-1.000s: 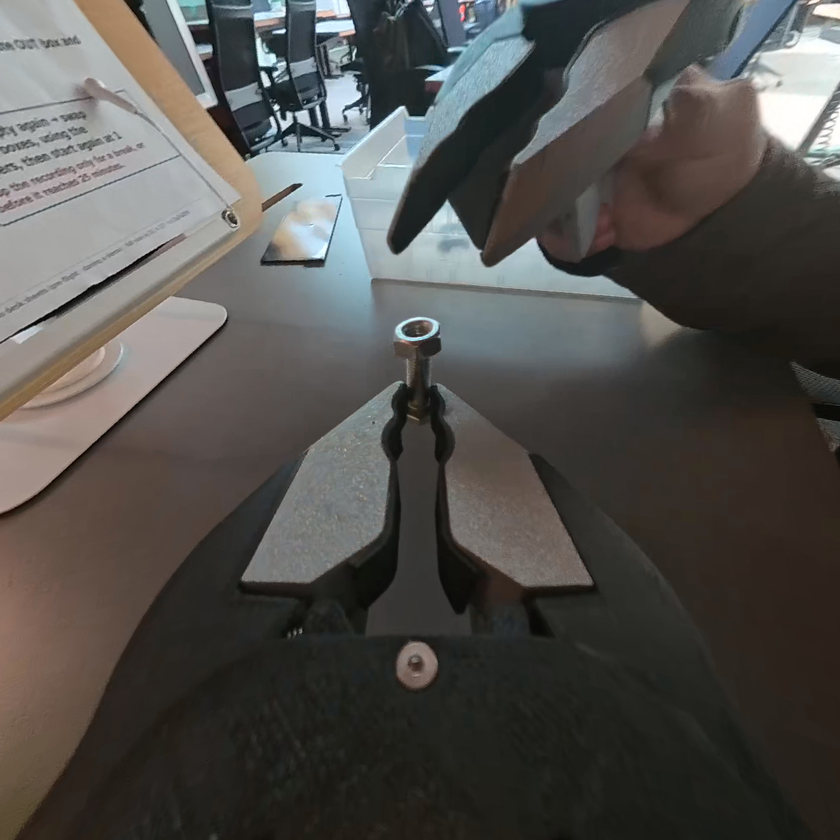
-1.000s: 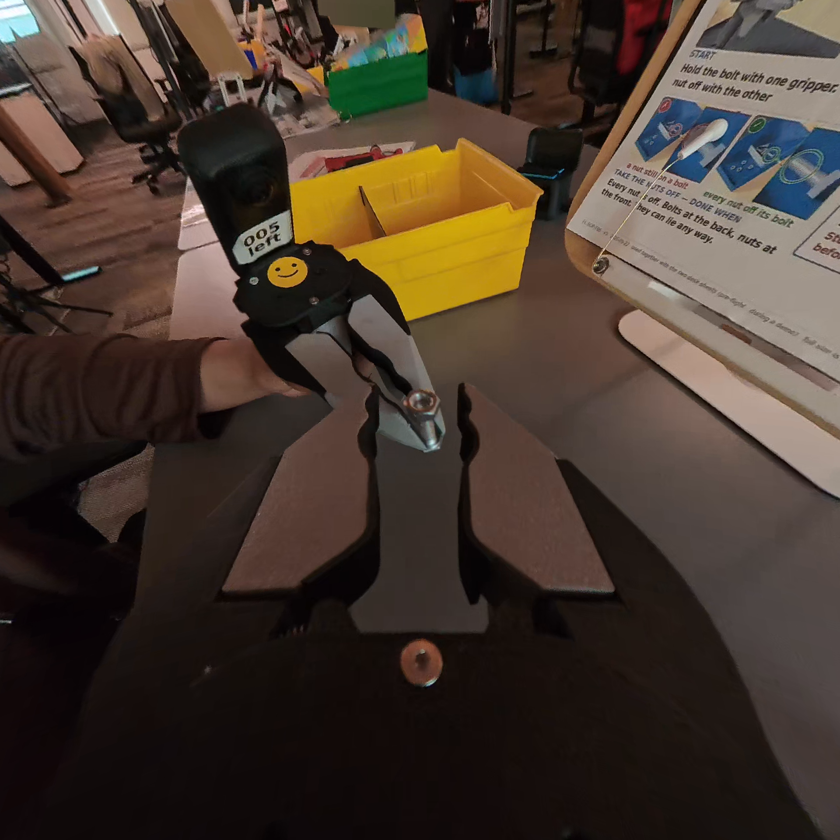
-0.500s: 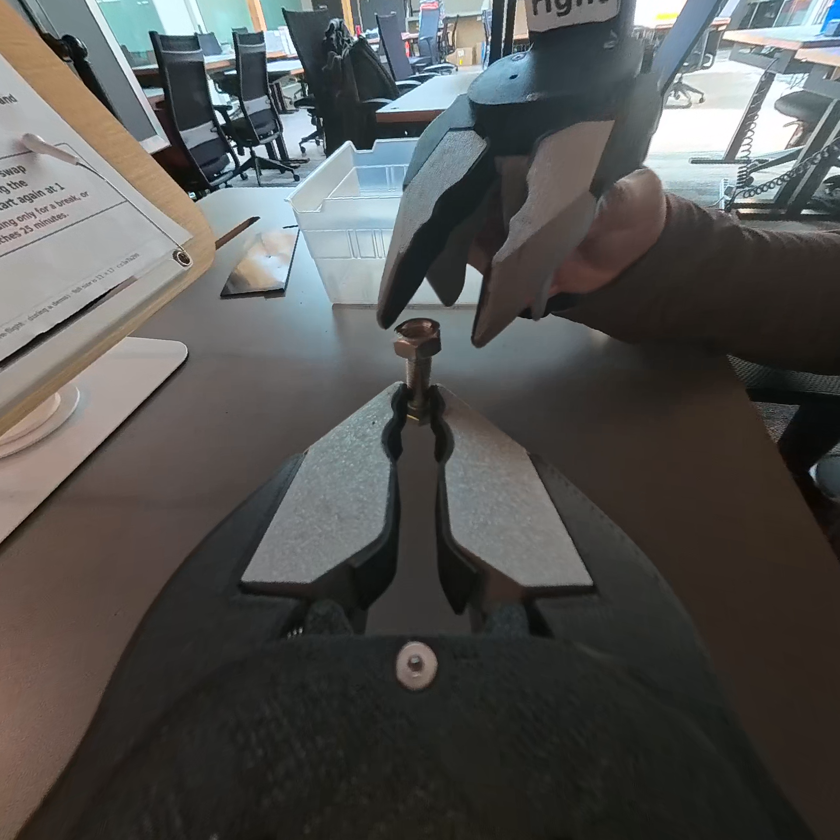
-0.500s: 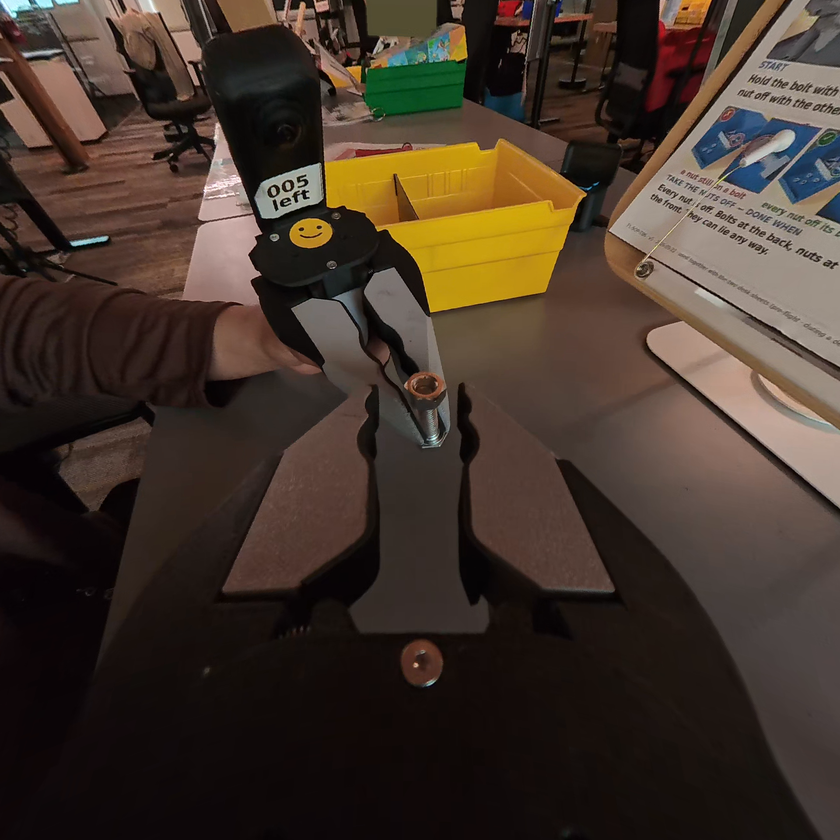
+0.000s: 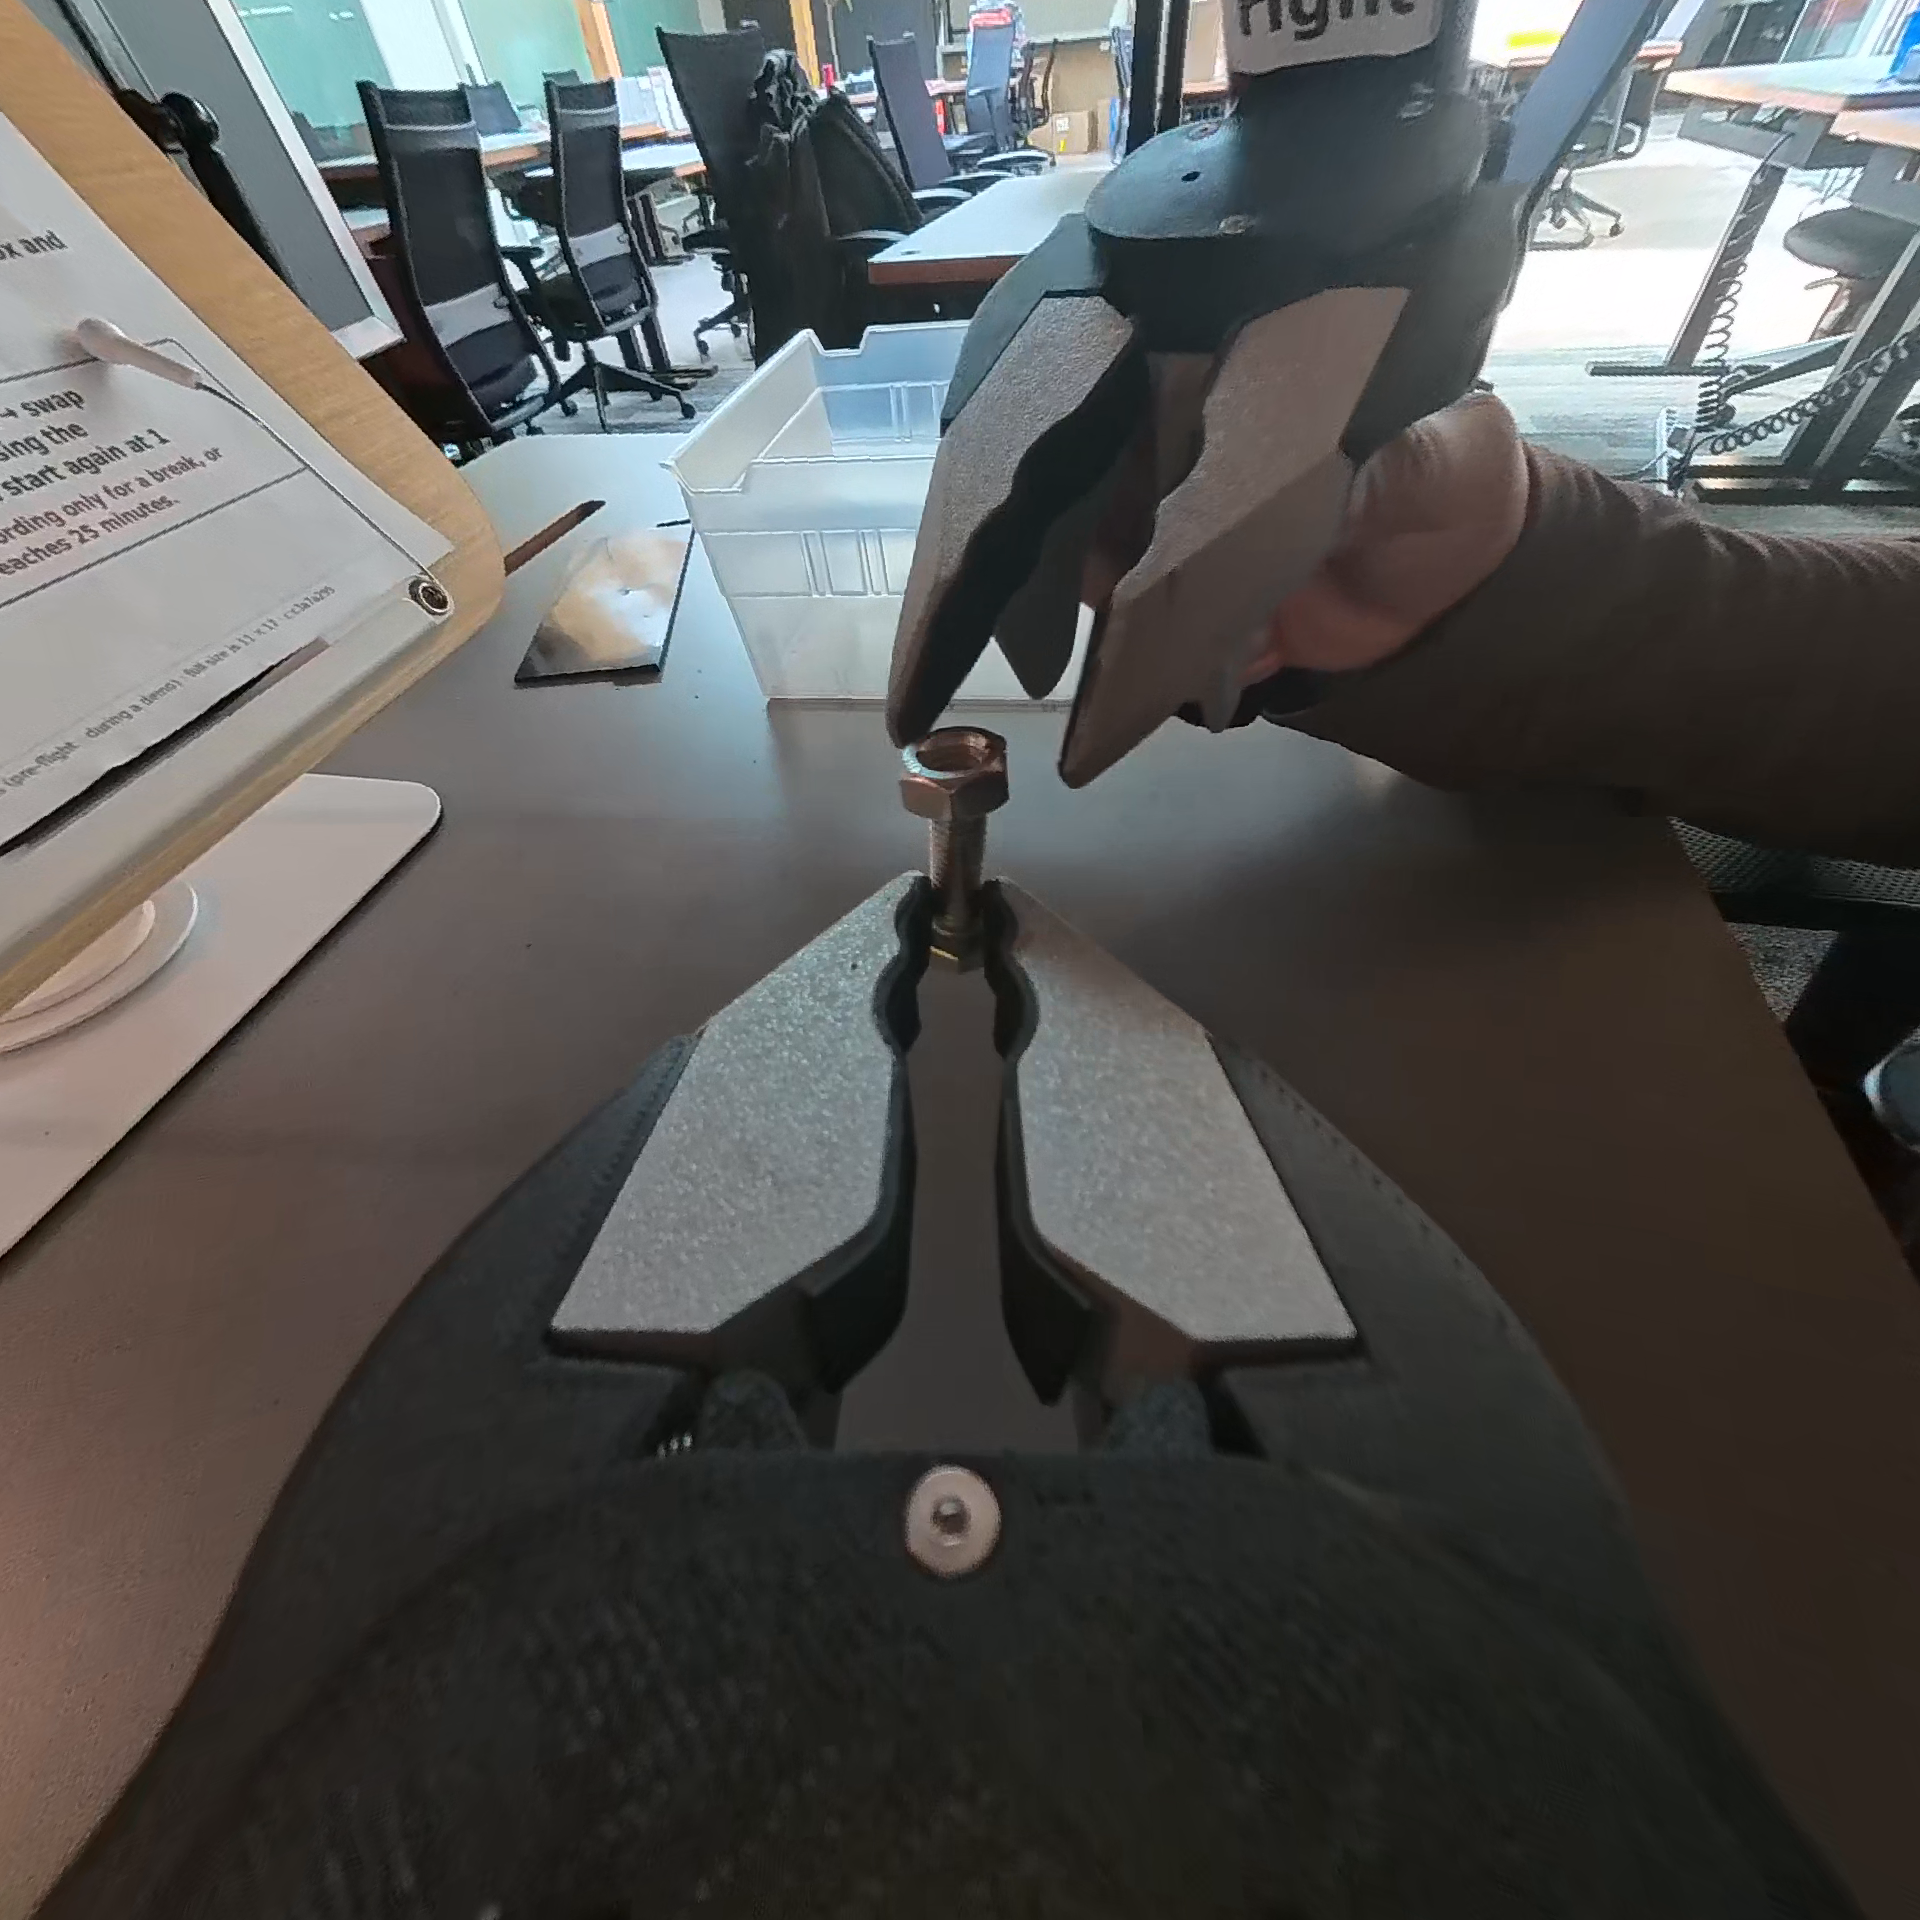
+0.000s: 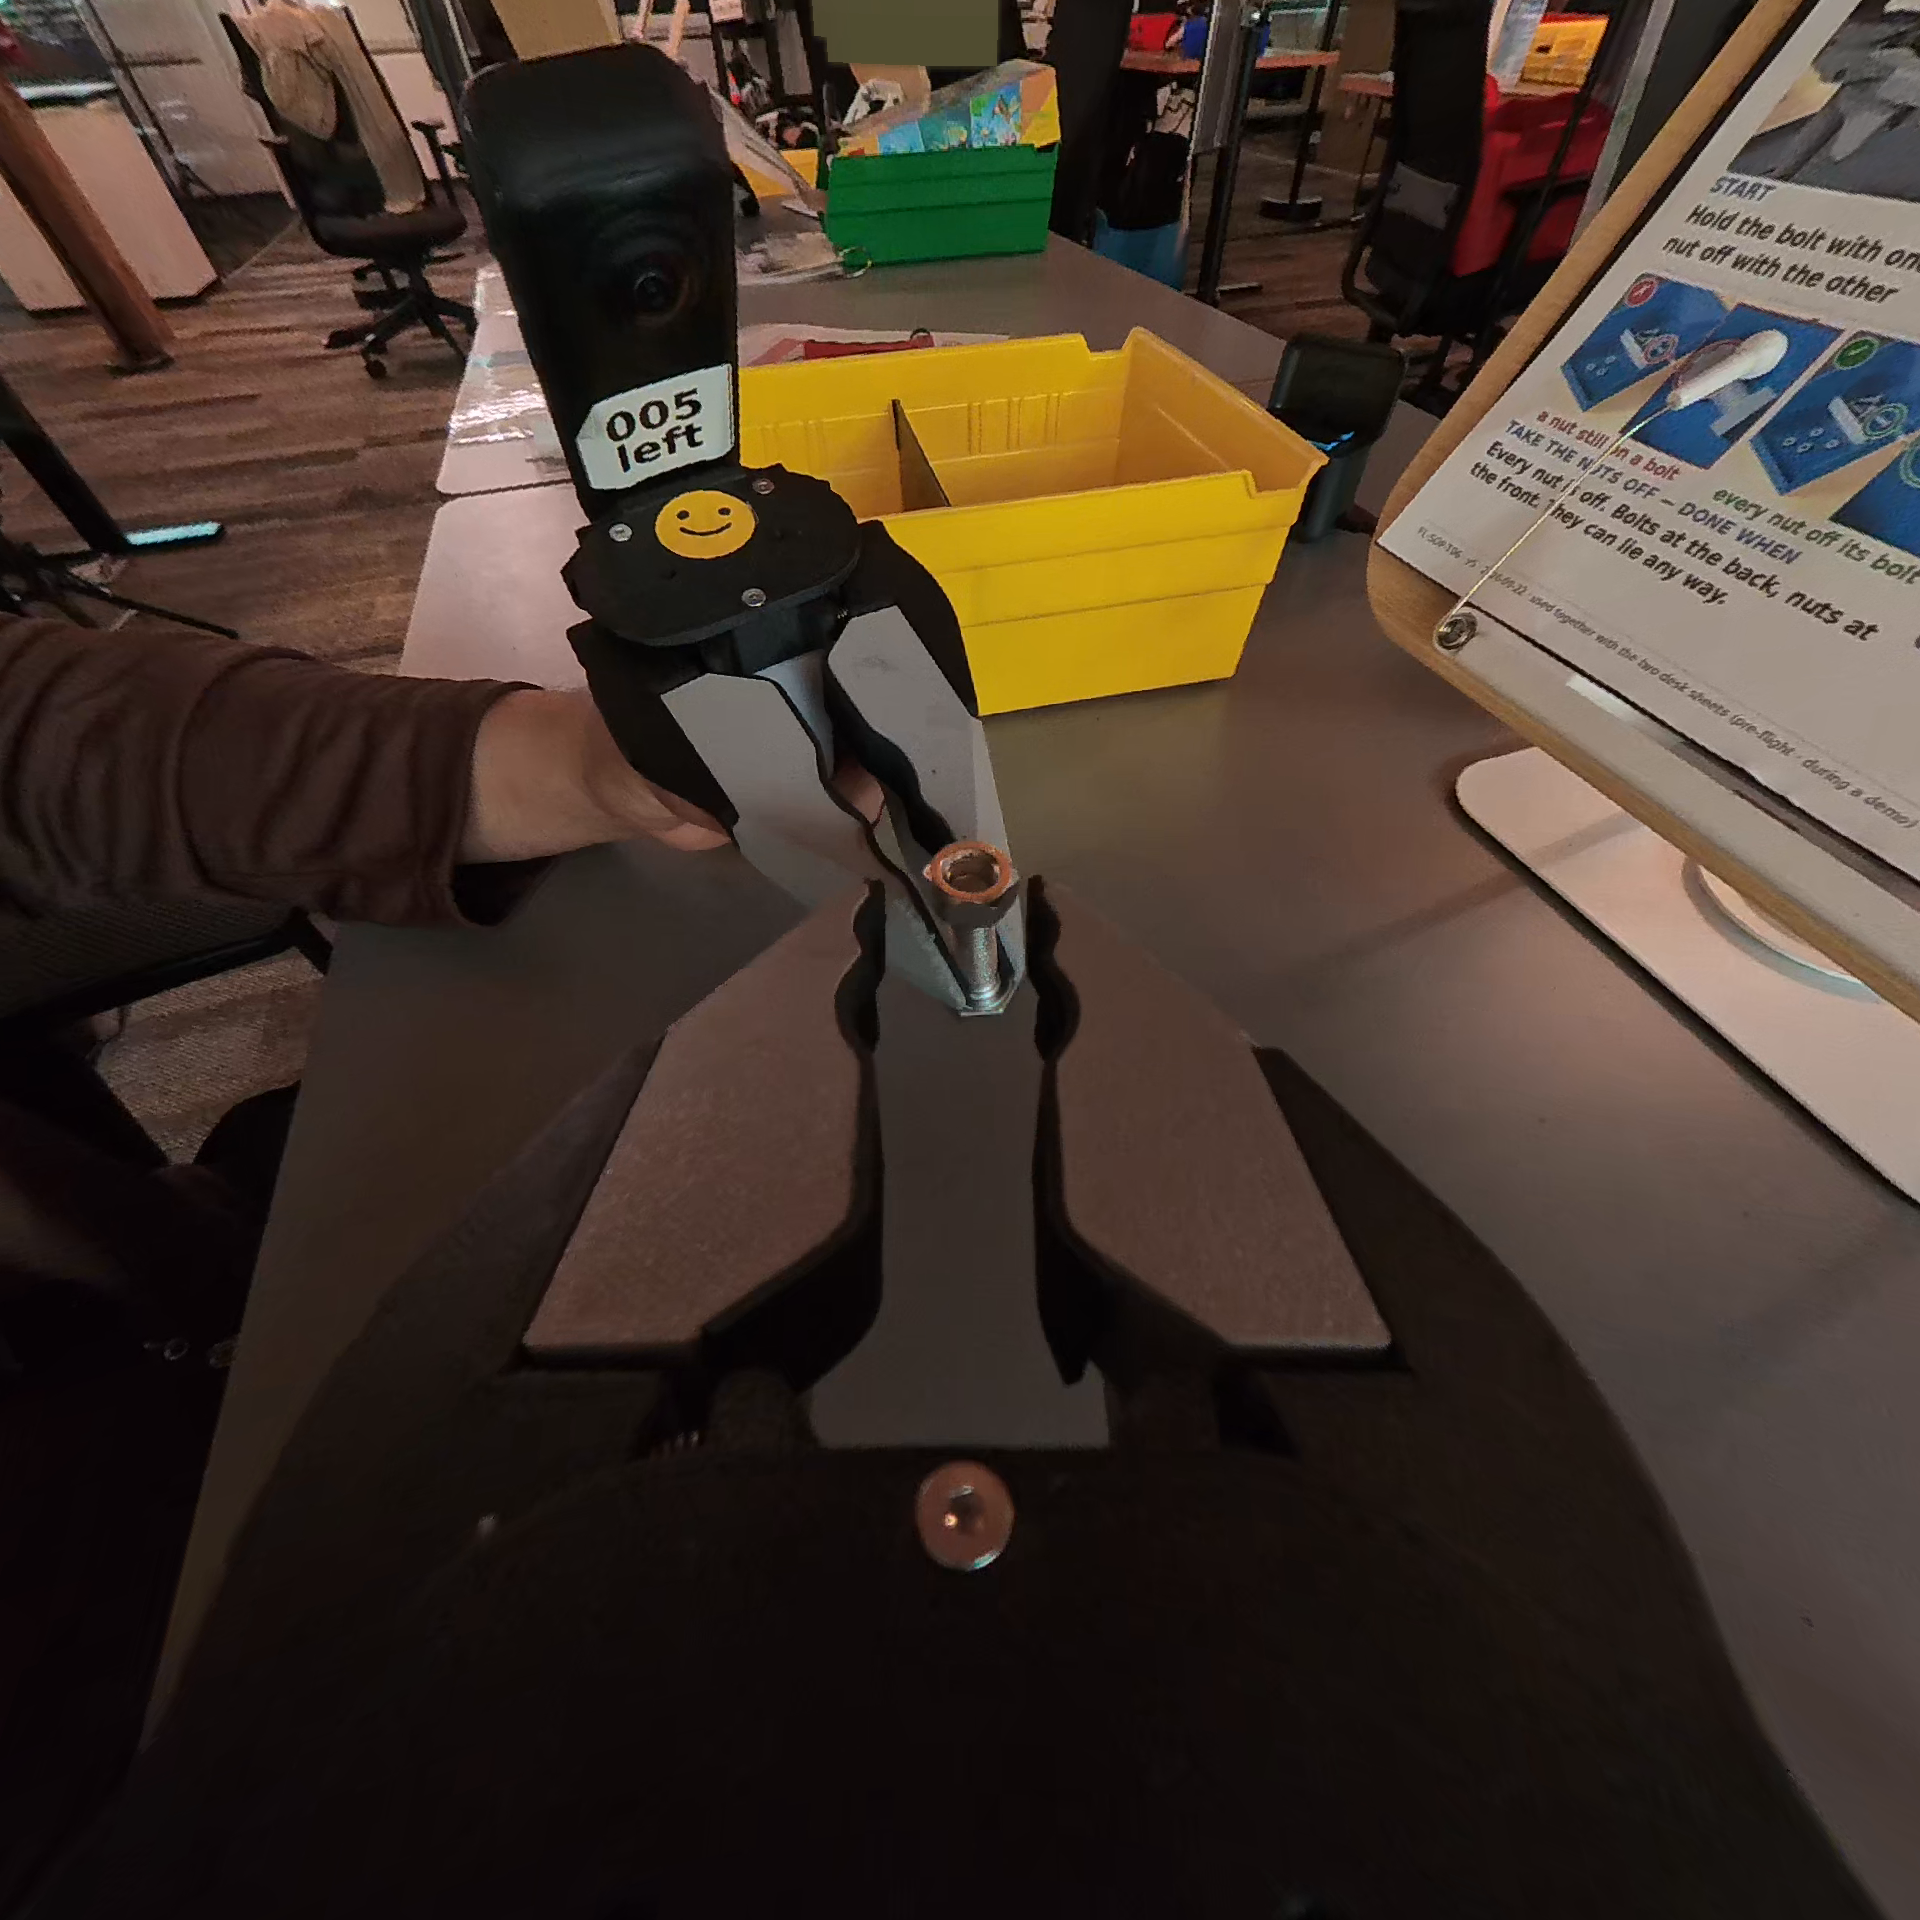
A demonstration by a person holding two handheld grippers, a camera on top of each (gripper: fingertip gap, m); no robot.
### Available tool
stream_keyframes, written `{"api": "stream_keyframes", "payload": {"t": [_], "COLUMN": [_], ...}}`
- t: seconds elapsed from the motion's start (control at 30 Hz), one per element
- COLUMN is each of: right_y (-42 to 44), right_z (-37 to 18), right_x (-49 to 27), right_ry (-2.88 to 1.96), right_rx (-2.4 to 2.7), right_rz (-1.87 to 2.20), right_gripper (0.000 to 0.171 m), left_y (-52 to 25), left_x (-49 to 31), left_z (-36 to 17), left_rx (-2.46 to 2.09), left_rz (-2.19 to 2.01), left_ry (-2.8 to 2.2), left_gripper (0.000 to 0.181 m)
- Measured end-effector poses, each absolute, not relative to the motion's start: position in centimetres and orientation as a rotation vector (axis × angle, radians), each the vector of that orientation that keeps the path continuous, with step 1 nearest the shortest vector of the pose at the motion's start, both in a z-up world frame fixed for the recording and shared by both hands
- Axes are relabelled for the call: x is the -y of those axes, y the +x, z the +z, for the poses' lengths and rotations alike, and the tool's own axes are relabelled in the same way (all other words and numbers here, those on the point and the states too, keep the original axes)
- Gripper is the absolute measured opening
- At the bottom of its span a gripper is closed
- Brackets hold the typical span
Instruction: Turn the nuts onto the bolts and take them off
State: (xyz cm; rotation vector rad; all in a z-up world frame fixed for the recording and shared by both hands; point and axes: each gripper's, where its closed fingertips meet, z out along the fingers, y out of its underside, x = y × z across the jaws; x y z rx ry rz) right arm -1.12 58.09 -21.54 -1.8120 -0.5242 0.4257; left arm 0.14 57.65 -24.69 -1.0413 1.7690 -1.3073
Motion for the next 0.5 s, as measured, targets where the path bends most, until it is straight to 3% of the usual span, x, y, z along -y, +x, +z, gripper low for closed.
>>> {"api": "stream_keyframes", "payload": {"t": [0.4, 0.5], "right_y": [-1.00, -1.01], "right_z": [-21.58, -22.04], "right_x": [-58.01, -58.67], "right_ry": [-1.822, -1.822], "right_rx": [0.520, 0.484], "right_rz": [0.401, 0.406], "right_gripper": [0.021, 0.003], "left_y": [0.17, 0.51], "left_x": [-57.86, -57.91], "left_z": [-24.62, -24.99], "left_rx": [-1.759, -1.750], "left_rz": [-1.314, -1.322], "left_ry": [-1.057, -1.105], "left_gripper": [0.008, 0.008]}}
